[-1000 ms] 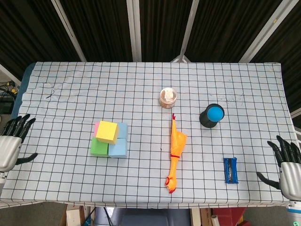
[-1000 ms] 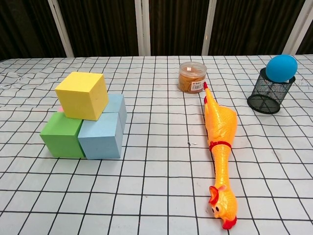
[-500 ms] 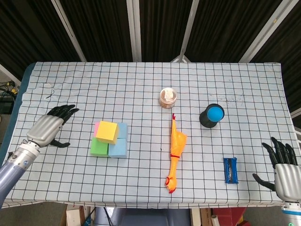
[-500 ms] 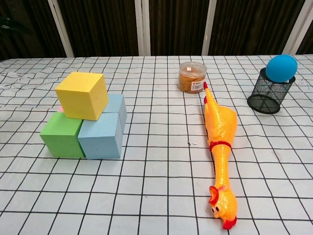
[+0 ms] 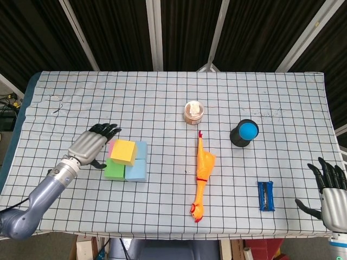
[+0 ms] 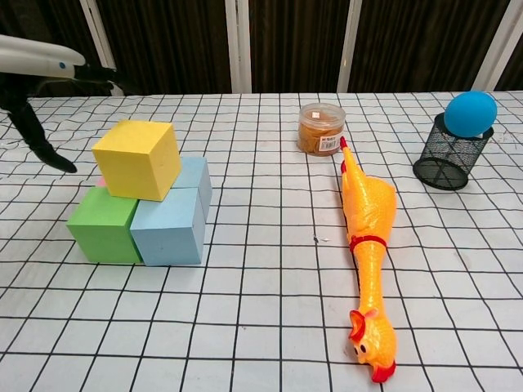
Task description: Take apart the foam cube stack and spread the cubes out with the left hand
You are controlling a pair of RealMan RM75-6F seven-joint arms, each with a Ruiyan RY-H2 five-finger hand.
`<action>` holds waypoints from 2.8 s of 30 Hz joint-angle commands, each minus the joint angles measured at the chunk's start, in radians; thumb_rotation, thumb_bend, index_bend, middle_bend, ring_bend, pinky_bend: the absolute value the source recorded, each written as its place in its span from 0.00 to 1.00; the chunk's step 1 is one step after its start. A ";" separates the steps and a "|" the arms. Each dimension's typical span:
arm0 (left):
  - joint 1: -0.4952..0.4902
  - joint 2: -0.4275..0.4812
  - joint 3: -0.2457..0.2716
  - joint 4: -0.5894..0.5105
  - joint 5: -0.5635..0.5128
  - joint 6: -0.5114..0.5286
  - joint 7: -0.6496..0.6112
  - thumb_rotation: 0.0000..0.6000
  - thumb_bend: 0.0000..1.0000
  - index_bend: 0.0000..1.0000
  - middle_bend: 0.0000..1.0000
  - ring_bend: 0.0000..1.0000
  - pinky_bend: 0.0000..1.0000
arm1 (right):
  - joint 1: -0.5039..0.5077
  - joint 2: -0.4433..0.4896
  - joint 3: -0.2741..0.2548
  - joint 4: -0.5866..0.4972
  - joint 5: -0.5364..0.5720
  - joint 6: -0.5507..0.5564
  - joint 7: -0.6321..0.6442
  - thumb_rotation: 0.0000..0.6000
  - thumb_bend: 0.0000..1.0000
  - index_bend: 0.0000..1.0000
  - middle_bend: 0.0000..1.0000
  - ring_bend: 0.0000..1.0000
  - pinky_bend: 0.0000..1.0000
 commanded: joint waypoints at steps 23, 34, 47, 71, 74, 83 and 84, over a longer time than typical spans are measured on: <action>-0.138 -0.196 0.019 0.135 -0.120 0.141 0.078 1.00 0.29 0.36 0.44 0.36 0.35 | -0.002 0.026 0.000 0.000 0.008 -0.012 0.052 1.00 0.00 0.16 0.02 0.09 0.00; -0.087 -0.239 0.015 0.320 0.108 0.276 -0.012 1.00 0.30 0.34 0.43 0.37 0.35 | 0.005 0.017 0.006 0.001 0.025 -0.025 0.038 1.00 0.00 0.16 0.02 0.09 0.00; -0.097 -0.455 -0.009 0.760 0.108 0.206 -0.148 1.00 0.10 0.23 0.19 0.14 0.21 | 0.015 -0.001 0.007 -0.004 0.028 -0.038 0.004 1.00 0.00 0.16 0.02 0.09 0.00; 0.180 -0.059 0.124 0.175 0.364 0.496 -0.148 1.00 0.04 0.07 0.08 0.02 0.19 | 0.013 0.020 0.004 0.000 0.028 -0.041 0.048 1.00 0.00 0.16 0.02 0.09 0.00; 0.229 -0.009 0.176 0.135 0.363 0.494 -0.141 1.00 0.04 0.07 0.08 0.02 0.19 | 0.012 0.021 0.004 -0.001 0.027 -0.040 0.050 1.00 0.00 0.16 0.02 0.09 0.00; 0.273 -0.041 0.266 0.173 0.335 0.381 -0.102 1.00 0.04 0.05 0.10 0.04 0.19 | 0.010 0.022 0.000 -0.007 0.023 -0.038 0.048 1.00 0.00 0.16 0.02 0.09 0.00; 0.267 -0.058 0.263 0.181 0.331 0.362 -0.097 1.00 0.04 0.05 0.11 0.05 0.20 | 0.009 0.022 0.001 -0.006 0.024 -0.036 0.048 1.00 0.00 0.16 0.02 0.09 0.00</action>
